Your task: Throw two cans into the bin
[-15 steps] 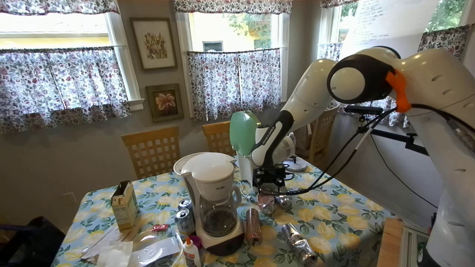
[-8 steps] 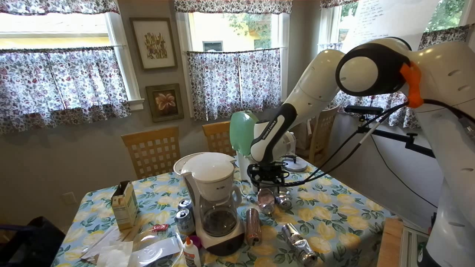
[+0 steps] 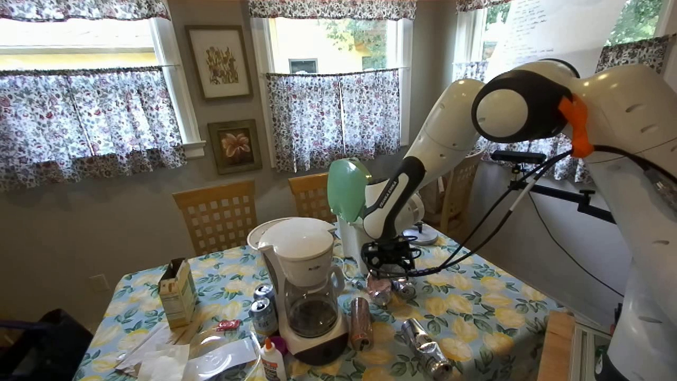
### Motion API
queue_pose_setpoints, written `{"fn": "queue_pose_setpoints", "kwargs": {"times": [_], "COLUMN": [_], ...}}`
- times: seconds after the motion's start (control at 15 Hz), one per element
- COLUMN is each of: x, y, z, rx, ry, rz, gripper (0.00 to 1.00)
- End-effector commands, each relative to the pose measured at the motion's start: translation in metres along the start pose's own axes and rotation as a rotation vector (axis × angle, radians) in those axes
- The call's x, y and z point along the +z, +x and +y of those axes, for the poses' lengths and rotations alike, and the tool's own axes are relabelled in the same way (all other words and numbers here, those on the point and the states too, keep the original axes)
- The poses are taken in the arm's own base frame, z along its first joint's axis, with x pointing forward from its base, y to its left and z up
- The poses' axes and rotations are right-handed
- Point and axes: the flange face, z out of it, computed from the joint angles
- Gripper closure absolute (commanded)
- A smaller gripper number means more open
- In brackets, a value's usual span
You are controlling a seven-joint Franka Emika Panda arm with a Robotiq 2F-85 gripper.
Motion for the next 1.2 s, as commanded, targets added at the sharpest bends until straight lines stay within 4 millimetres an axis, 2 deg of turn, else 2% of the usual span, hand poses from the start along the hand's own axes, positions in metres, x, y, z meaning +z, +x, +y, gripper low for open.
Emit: {"fn": "queue_pose_setpoints", "kwargs": {"times": [0.0, 0.73, 1.13], "x": [0.012, 0.026, 0.038], "y": [0.001, 0.015, 0.013], "z": [-0.003, -0.010, -0.020], "rx": [-0.101, -0.412, -0.456], "ry": [-0.009, -0.031, 0.023], "rz": [0.037, 0.139, 0.152], "gripper": [0.00, 0.00, 0.00]}}
